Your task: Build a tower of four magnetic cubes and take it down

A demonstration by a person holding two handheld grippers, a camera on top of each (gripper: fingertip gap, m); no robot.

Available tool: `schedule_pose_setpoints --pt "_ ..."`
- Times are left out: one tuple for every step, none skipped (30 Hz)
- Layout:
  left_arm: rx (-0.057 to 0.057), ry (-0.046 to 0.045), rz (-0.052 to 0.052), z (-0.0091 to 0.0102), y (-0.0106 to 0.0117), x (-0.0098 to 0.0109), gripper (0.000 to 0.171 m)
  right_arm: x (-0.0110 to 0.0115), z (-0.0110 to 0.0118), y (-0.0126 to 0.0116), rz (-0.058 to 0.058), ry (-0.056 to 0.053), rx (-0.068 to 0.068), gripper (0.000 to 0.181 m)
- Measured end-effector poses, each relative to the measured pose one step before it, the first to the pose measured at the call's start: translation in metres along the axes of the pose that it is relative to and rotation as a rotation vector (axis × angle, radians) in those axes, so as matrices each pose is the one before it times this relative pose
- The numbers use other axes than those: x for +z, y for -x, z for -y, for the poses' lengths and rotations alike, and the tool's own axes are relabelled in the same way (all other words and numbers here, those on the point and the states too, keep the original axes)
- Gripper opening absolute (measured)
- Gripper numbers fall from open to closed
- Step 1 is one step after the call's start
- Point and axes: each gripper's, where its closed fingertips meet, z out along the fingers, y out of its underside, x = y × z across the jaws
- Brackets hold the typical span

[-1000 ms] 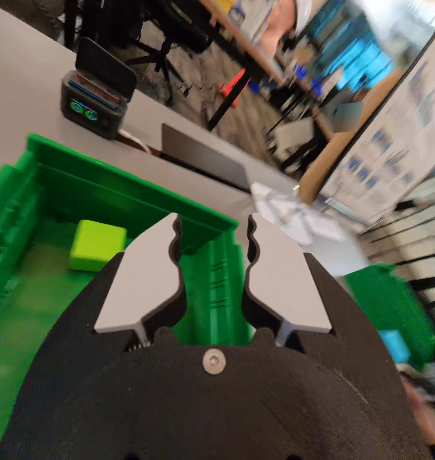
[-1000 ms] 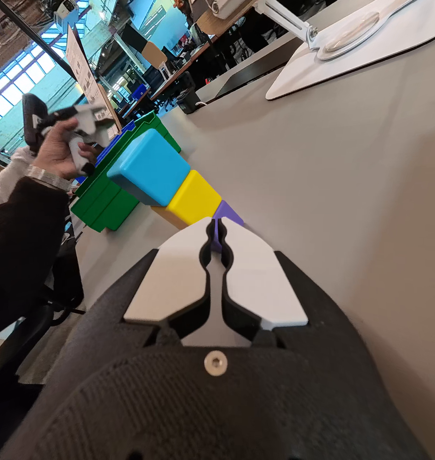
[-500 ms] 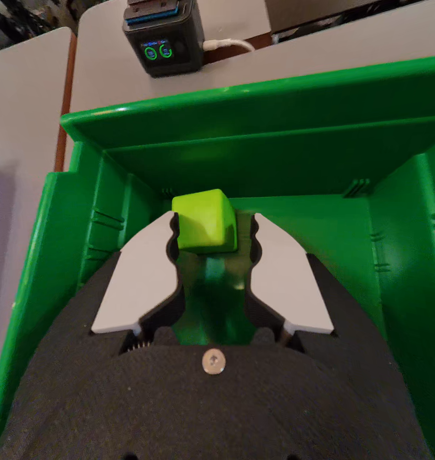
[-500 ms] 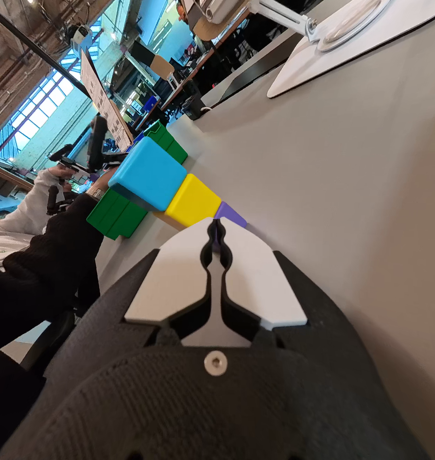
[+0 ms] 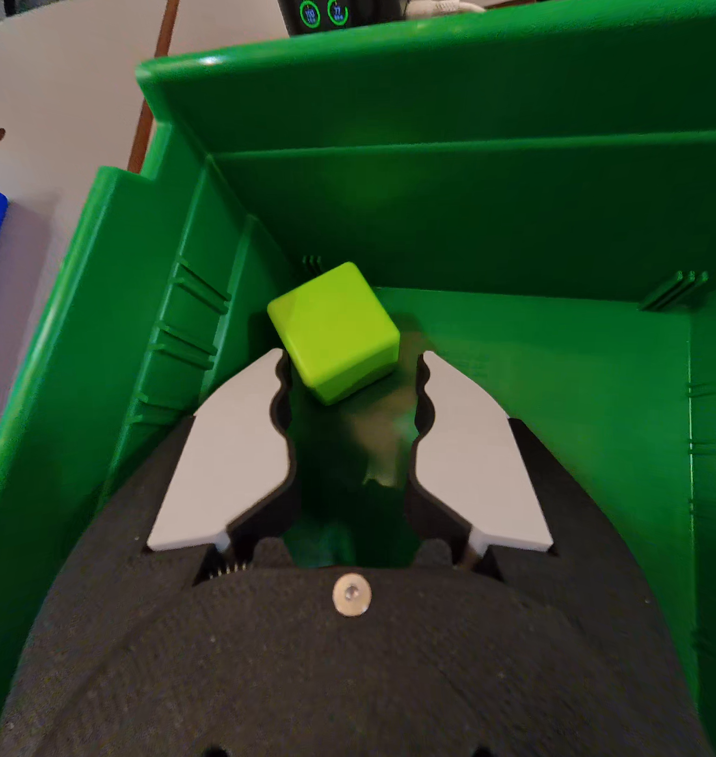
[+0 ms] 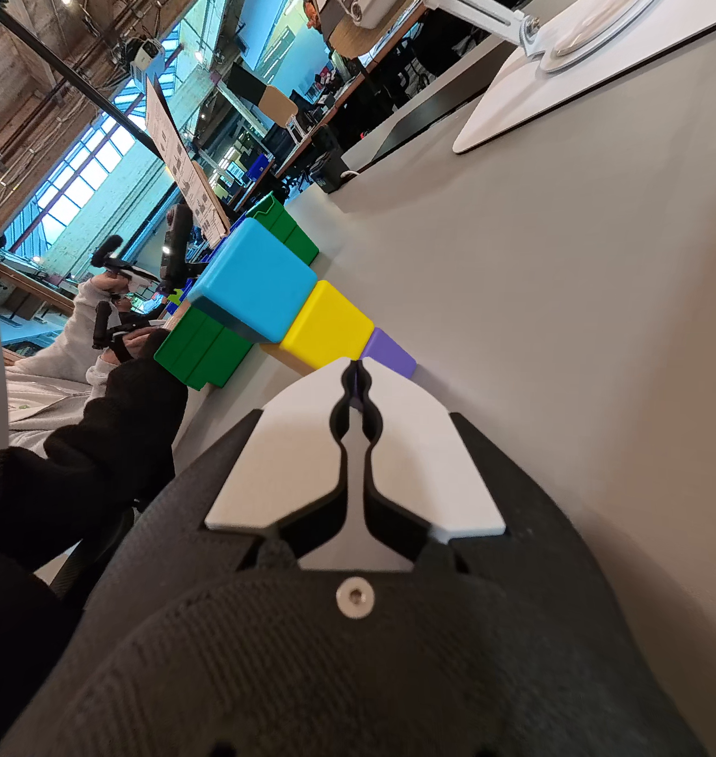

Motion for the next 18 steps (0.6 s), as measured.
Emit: schedule_pose_setpoints --pt "0.0040 -0.00670 0.0064 0.00127 0.00093 -0.00154 0.061 0.00047 -0.00065 0.00046 0.0021 0.0026 0.0018 0.000" --pt "0.0014 -0.00019 0.0014 -0.00030 -0.00021 -0.00169 0.062 0.00047 -0.00049 0.00024 0.0015 0.0025 0.0019 0.000" --pt "-0.0043 0.00276 -0.0024 -0.00132 -0.00090 -0.00161 0.062 0.00038 -0.00039 0.00023 0.0011 0.0021 0.0017 0.000" --pt "-0.0100 -0.00021 -0.0050 -0.00091 -0.00122 -0.00124 0.062 0.00046 -0.00042 0.00013 0.0012 0.0025 0.0020 0.000" --pt "-0.0049 0.00159 -0.0083 -0.00081 -0.00131 -0.00072 0.061 0.00022 -0.00039 0.00022 0.0021 0.0018 0.0018 0.000" --pt "-0.0052 0.00199 -0.0052 -0.00049 -0.00034 -0.00034 0.061 0.00035 -0.00035 0.00031 0.0020 0.0024 0.0003 0.000" --pt "-0.0143 -0.00293 -0.0019 0.00041 0.00053 -0.00046 0.062 0.00047 -0.00059 0.00030 0.0015 0.0046 -0.0012 0.000" --pt "-0.0258 -0.00843 0.0002 0.00155 0.00106 -0.00075 0.062 0.00072 -0.00093 0.00057 0.0025 0.0069 -0.0017 0.000" --pt "-0.0308 -0.00685 -0.0074 0.00162 0.00017 -0.00102 0.062 0.00083 -0.00106 0.00055 0.0031 0.0082 -0.0012 0.000" --pt "-0.0259 0.00062 -0.0273 0.00059 -0.00254 -0.00118 0.059 0.00094 -0.00112 0.00046 0.0034 0.0084 0.0000 0.000" --pt "-0.0251 0.00428 -0.0281 -0.00041 -0.00279 -0.00070 0.058 0.00079 -0.00097 0.00043 0.0033 0.0075 0.0010 0.000" --pt "-0.0203 0.00998 -0.0267 -0.00186 -0.00249 -0.00009 0.058 0.00065 -0.00074 0.00017 0.0029 0.0066 0.0022 0.000" --pt "-0.0202 0.01122 -0.0162 -0.00244 -0.00125 0.00061 0.058 0.00057 -0.00058 0.00016 0.0034 0.0050 0.0033 0.000" --pt "-0.0174 0.00860 -0.0062 -0.00199 0.00015 0.00073 0.059 0.00030 -0.00039 -0.00009 0.0030 0.0034 0.0039 0.000" --pt "-0.0113 0.00531 0.0099 -0.00100 0.00211 0.00024 0.059 0.00011 -0.00016 -0.00023 0.0014 0.0016 0.0040 0.000" --pt "-0.0039 -0.00323 0.0221 0.00042 0.00316 -0.00038 0.059 0.00010 -0.00003 -0.00032 0.0009 0.0004 0.0038 0.000" --pt "0.0018 -0.01016 0.0194 0.00115 0.00199 -0.00076 0.059 -0.00003 0.00001 -0.00011 0.0013 0.0005 0.0030 0.000" --pt "0.0069 -0.01025 0.0110 0.00073 -0.00018 -0.00093 0.059 0.00007 -0.00015 -0.00001 0.0015 0.0008 0.0020 0.000"
